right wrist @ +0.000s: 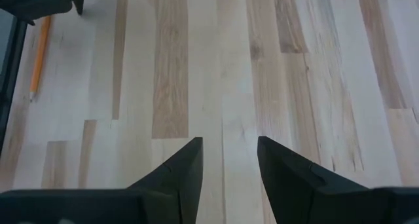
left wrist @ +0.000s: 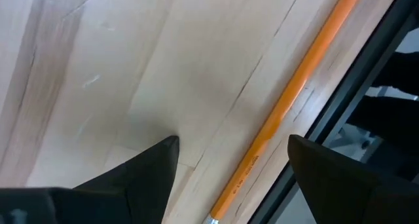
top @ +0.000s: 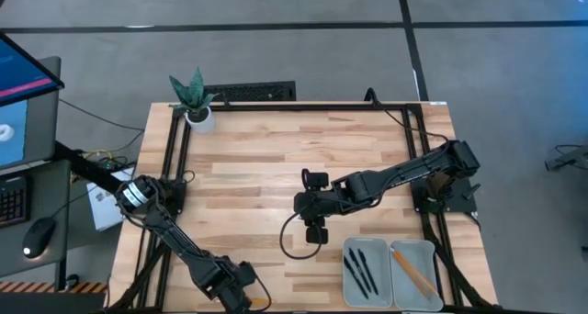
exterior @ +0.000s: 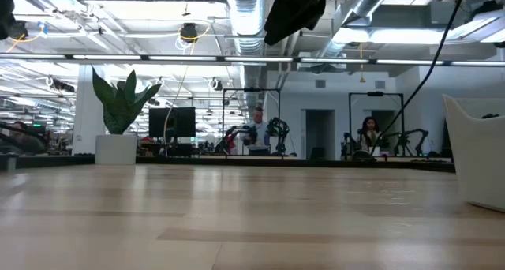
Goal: Sort pens & pencils
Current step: Put the orange pencil into the bottom right gray bin
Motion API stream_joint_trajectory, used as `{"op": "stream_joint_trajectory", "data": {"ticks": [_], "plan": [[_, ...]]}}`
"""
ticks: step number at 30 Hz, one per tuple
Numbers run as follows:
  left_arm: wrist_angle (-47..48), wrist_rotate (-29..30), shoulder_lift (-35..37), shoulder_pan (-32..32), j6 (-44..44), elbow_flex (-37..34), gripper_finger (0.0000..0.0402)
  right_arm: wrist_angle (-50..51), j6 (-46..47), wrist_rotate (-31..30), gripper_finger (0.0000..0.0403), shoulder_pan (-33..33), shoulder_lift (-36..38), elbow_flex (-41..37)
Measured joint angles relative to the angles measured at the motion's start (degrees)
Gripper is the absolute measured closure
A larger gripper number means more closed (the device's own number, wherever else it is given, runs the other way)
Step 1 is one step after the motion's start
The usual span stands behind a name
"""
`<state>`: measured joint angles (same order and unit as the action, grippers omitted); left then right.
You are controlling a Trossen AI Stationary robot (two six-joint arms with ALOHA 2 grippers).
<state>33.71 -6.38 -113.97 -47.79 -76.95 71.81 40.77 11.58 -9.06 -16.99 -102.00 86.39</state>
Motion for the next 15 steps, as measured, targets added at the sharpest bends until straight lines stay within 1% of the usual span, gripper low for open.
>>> {"op": "stream_joint_trajectory", "data": {"ticks": [3, 8, 12, 15], "plan": [[3.61, 0.53, -0.24, -0.06, 0.01, 1.09, 0.0115, 0.00, -0.05, 0.00, 0.0236, 0.26, 0.00, 0.00], [8.91, 3.24, -0.44, -0.22, 1.36, 3.04, 0.0115, 0.04, -0.08, 0.00, 0.0234, 0.26, 0.00, 0.00], [10.27, 5.40, -0.48, -0.22, 0.56, 3.66, 0.0115, 0.11, -0.05, 0.00, 0.0236, 0.26, 0.00, 0.00], [10.71, 5.62, -0.48, -0.18, 0.21, 3.69, 0.0115, 0.23, -0.05, 0.00, 0.0236, 0.26, 0.00, 0.00]]}}
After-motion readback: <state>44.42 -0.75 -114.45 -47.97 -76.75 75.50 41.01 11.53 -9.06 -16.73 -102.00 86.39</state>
